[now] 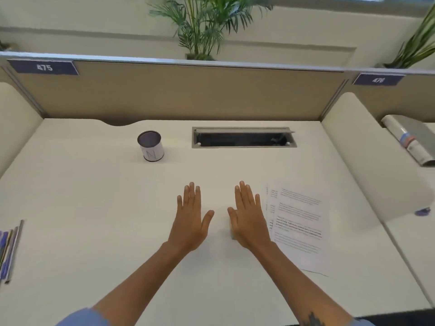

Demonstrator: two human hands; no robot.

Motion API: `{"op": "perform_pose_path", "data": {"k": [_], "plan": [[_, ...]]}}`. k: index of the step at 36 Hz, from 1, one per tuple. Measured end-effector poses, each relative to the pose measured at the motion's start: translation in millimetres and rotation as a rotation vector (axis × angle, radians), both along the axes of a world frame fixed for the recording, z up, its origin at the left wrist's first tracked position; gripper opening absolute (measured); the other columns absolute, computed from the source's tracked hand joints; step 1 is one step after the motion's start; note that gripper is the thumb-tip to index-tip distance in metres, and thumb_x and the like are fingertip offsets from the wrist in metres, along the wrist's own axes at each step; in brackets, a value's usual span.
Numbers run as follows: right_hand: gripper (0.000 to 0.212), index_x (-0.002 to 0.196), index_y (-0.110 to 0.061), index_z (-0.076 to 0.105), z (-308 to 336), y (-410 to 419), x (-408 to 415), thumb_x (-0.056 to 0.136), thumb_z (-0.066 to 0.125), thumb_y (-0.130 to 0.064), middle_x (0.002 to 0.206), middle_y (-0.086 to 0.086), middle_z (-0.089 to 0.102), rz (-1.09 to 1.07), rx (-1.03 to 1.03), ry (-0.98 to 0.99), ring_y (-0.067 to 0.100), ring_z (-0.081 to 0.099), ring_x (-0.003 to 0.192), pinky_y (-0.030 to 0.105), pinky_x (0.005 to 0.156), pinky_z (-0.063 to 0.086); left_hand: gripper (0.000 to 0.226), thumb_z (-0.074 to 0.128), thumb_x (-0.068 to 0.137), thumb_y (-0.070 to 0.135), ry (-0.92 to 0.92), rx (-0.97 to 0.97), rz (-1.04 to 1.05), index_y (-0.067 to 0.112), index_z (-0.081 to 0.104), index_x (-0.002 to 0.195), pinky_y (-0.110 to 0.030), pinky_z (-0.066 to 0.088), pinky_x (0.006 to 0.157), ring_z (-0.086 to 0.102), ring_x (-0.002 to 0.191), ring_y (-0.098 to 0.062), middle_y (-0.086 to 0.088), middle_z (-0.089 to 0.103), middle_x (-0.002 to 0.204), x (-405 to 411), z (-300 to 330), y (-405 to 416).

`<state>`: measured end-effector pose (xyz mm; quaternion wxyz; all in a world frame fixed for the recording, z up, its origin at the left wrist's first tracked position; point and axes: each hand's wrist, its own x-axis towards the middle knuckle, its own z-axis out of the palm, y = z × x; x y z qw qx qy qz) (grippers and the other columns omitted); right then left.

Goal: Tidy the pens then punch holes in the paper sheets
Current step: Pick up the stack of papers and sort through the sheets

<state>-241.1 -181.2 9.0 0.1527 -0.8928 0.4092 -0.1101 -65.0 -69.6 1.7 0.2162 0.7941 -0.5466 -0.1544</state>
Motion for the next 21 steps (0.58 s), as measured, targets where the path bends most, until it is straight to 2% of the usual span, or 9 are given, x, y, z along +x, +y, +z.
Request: {"op": "perform_pose_path", "data": {"k": [2,6,11,12,14,16,18,19,21], "plan": [[0.069,0.167,-0.014,0.001,-3.8,-12.7,-24.0,0.11,0.031,-0.038,0.176,-0.001,-0.014,-0.046,0.002,-0.002,0.013,-0.019,0.161,0.044,0.132,-0.006,0.087,0.014,0.103,0.063,-0.007,0.016,-0.068,0.011,-0.015,0.167,-0.045,-0.012,0.133,-0.03,0.161,-0.019,-0.005,-0.027,0.175,-20.6,-1.6,-18.7],[0.067,0.167,-0.011,0.003,-18.1,-33.4,-72.0,0.111,0.029,-0.037,0.176,0.003,-0.01,-0.14,0.017,0.028,0.016,-0.015,0.162,0.05,0.132,-0.001,0.086,0.032,0.109,0.052,-0.024,0.051,-0.175,0.007,-0.012,0.167,-0.05,-0.01,0.134,-0.024,0.162,-0.021,-0.006,-0.019,0.177,-57.8,-5.6,-52.7],[0.068,0.167,-0.011,0.006,-40.4,-47.2,-127.2,0.11,0.031,-0.037,0.176,0.004,-0.007,-0.254,0.058,0.054,0.018,-0.006,0.163,0.054,0.131,0.002,0.087,0.04,0.109,0.048,-0.023,0.068,-0.25,0.007,-0.01,0.167,-0.051,-0.007,0.134,-0.014,0.165,-0.026,-0.008,-0.012,0.178,-98.7,-8.5,-85.7],[0.068,0.167,-0.011,0.006,-44.6,-48.2,-135.9,0.11,0.032,-0.037,0.177,0.004,-0.007,-0.27,0.063,0.057,0.018,-0.005,0.163,0.054,0.131,0.003,0.086,0.042,0.109,0.046,-0.015,0.075,-0.251,0.007,-0.007,0.168,-0.051,-0.003,0.135,-0.007,0.166,-0.028,-0.009,-0.003,0.179,-105.5,-9.1,-90.9],[0.069,0.167,-0.012,0.004,-52.5,-49.4,-150.8,0.11,0.031,-0.039,0.176,0.003,-0.008,-0.289,0.079,0.074,0.018,-0.006,0.163,0.055,0.132,0.002,0.08,0.045,0.109,0.043,0.059,0.102,-0.208,0.011,0.004,0.169,-0.051,0.014,0.135,0.02,0.164,-0.032,-0.011,0.034,0.172,-119.2,-4.1,-100.6],[0.069,0.167,-0.012,0.004,-60.3,-50.4,-162.2,0.109,0.028,-0.042,0.177,0.003,-0.006,-0.302,0.094,0.09,0.018,-0.004,0.163,0.055,0.131,0.002,0.07,0.046,0.109,0.038,0.078,0.136,-0.163,0.016,0.015,0.168,-0.045,0.034,0.126,0.055,0.143,-0.031,-0.007,0.07,0.141,-131.0,2.4,-110.1],[0.071,0.167,-0.012,0.005,-66.9,-50.5,-170.6,0.107,0.022,-0.046,0.177,0.004,-0.001,-0.312,0.11,0.104,0.019,-0.002,0.163,0.056,0.131,0.002,0.063,0.049,0.109,0.034,0.097,0.113,-0.125,0.017,0.026,0.165,-0.043,0.047,0.111,0.07,0.119,-0.032,-0.005,0.078,0.124,-139.7,0.0,-120.5],[0.073,0.167,-0.012,0.005,-70.2,-50.2,-173.9,0.105,0.019,-0.048,0.177,0.004,0.0,-0.313,0.119,0.11,0.019,-0.001,0.163,0.056,0.131,0.002,0.062,0.052,0.108,0.032,0.158,0.094,-0.096,0.017,0.03,0.164,-0.044,0.051,0.107,0.071,0.117,-0.032,-0.006,0.077,0.126,-143.3,-3.4,-125.2],[0.076,0.167,-0.012,0.005,-76.4,-48.5,-179.4,0.103,0.017,-0.05,0.177,0.004,0.002,-0.311,0.136,0.113,0.017,-0.001,0.163,0.056,0.131,0.0,0.065,0.058,0.105,0.031,0.299,0.082,-0.023,0.017,0.031,0.163,-0.046,0.051,0.11,0.063,0.13,-0.029,-0.007,0.067,0.142,-148.9,-15.1,-134.2]]}}
